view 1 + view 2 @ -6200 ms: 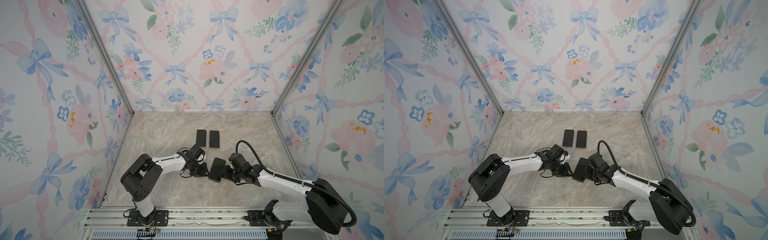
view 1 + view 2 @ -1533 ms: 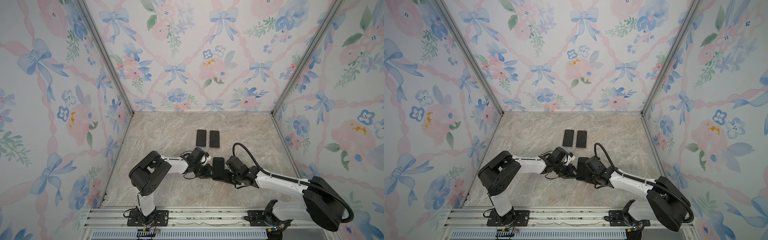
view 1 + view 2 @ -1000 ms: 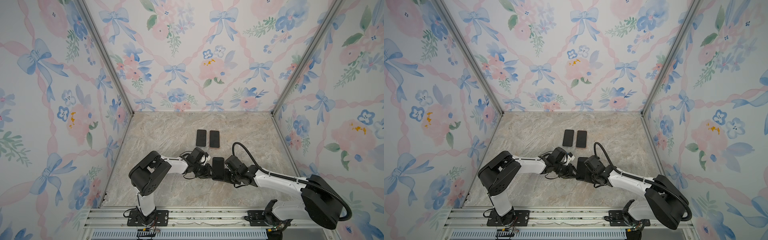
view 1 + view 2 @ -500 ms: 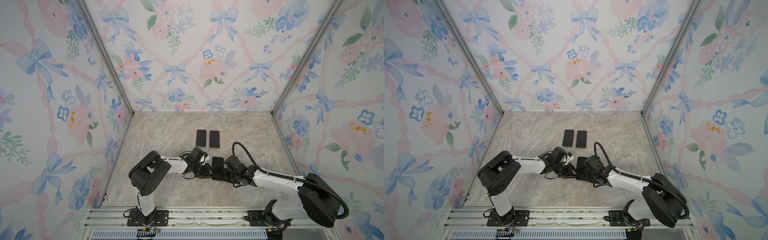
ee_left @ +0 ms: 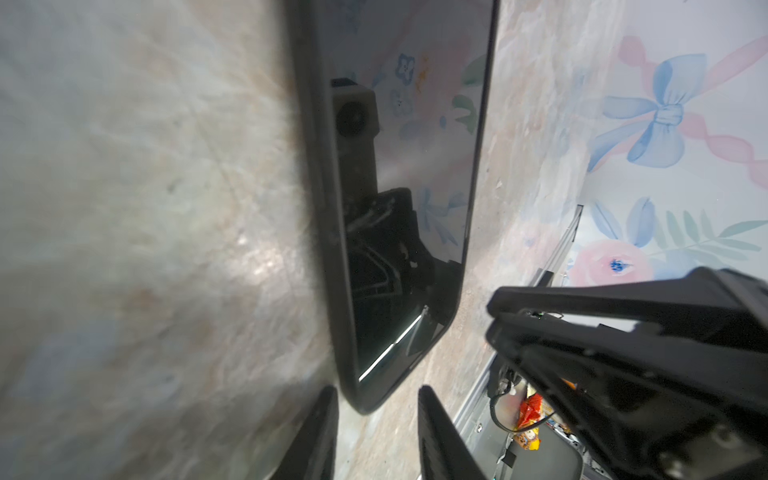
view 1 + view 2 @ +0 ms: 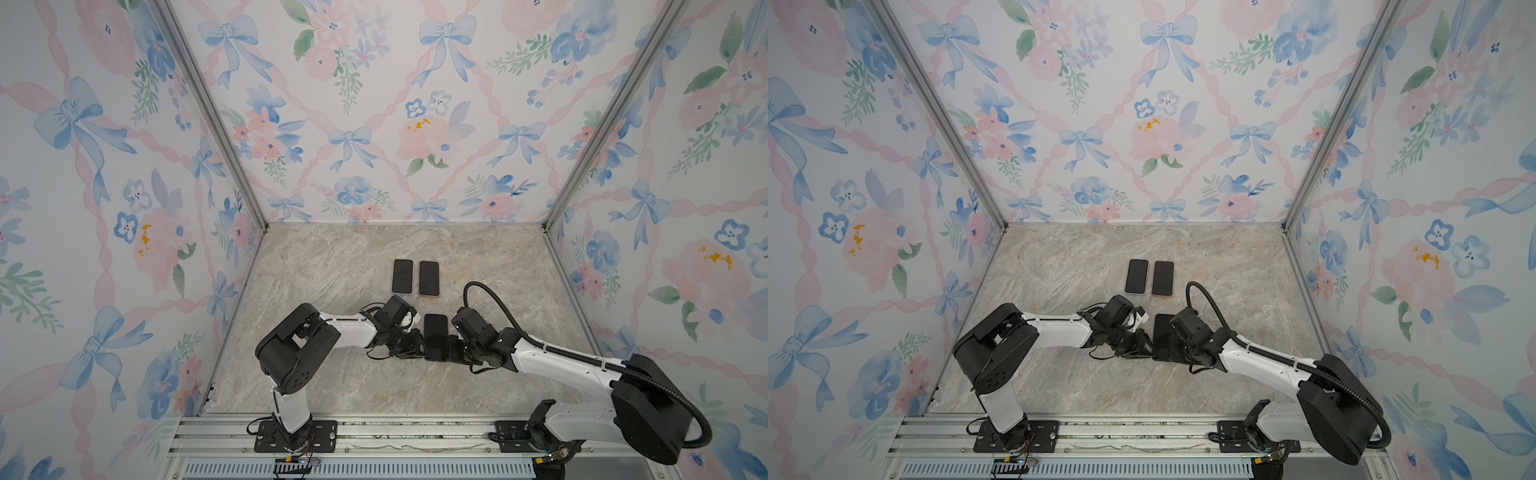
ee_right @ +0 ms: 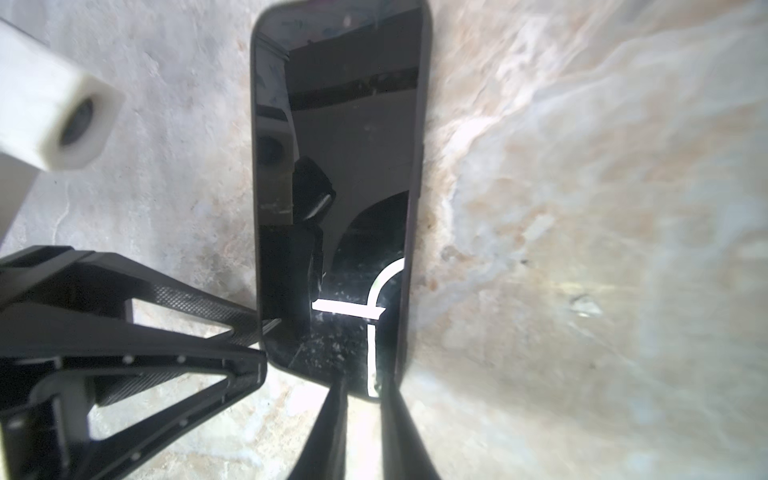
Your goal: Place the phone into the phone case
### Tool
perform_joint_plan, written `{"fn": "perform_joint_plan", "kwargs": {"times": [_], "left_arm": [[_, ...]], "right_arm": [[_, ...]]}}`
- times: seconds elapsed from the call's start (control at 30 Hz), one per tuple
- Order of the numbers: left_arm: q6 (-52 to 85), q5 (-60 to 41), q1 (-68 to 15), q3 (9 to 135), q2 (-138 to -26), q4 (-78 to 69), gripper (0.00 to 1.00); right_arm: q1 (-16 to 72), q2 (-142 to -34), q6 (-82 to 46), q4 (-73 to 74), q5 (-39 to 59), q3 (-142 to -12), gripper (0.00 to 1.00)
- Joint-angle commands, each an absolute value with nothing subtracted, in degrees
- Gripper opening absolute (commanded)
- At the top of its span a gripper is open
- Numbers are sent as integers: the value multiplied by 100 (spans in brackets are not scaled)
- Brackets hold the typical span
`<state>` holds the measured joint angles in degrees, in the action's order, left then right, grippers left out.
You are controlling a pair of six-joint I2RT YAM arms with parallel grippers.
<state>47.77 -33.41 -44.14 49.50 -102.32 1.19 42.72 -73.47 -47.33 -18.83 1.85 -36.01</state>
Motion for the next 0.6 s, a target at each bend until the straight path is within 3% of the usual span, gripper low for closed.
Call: {"fn": "perform_joint_plan", "kwargs": {"times": [0.0, 0.57], "left_arm": [[4494, -2721, -4426, 5071, -10066, 1333, 34], [4742, -3146, -4513, 5758, -10728, 1490, 34]], "right_arm": [[4029, -7289, -4549, -2080, 291, -3605, 23], [3946, -7927, -4812, -1220, 727, -3345, 30]]}}
